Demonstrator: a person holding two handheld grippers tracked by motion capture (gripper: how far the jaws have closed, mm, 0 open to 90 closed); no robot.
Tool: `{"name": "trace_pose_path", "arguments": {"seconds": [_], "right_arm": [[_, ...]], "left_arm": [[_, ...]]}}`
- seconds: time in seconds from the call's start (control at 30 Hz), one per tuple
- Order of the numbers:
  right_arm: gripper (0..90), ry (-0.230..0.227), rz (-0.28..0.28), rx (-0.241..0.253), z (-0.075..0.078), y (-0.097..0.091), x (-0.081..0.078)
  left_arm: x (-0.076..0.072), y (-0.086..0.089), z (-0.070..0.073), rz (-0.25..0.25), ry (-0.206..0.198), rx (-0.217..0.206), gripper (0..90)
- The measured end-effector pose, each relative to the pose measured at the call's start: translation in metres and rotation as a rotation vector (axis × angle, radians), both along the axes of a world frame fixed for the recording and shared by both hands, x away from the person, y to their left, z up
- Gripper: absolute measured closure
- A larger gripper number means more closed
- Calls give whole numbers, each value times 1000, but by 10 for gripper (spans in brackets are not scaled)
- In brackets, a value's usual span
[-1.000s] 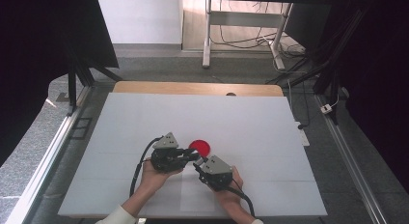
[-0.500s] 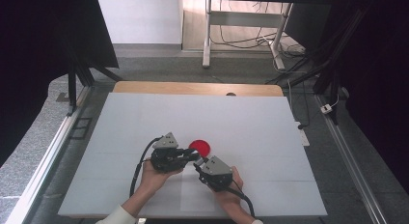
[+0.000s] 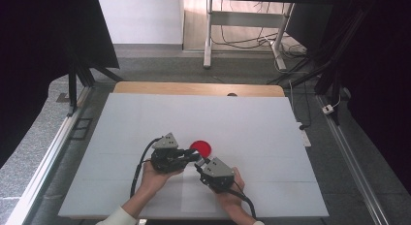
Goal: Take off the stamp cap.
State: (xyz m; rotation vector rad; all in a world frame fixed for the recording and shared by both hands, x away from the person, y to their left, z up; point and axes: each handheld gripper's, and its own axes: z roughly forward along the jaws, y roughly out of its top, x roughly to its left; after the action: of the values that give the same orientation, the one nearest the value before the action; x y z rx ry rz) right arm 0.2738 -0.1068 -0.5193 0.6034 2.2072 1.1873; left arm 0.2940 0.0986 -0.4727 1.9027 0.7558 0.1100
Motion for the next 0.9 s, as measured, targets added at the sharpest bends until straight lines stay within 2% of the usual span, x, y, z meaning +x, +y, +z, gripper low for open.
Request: {"name": "trace_pose_path", "arguments": {"seconds": [0.23, 0.43, 0.63, 0.83, 0.87, 0.9], "right_arm": [[650, -11, 16, -26, 3, -1, 1], [650, 0, -4, 11, 2, -1, 0], [650, 2, -11, 10, 1, -1, -1], [651, -32, 31, -57, 5, -2, 1], [652, -36, 31, -80, 5, -2, 0], [652, -15, 36, -99, 3, -2, 1]], "left_arm": [[1, 1, 1, -4, 3, -9, 757], [0, 1, 1, 1, 2, -21, 757], [0, 1, 0, -1, 5, -18, 757], [1, 2, 1, -1, 14, -33, 757], [0, 5, 3, 42, -22, -35, 757], [0, 10, 7, 63, -44, -33, 757]]}}
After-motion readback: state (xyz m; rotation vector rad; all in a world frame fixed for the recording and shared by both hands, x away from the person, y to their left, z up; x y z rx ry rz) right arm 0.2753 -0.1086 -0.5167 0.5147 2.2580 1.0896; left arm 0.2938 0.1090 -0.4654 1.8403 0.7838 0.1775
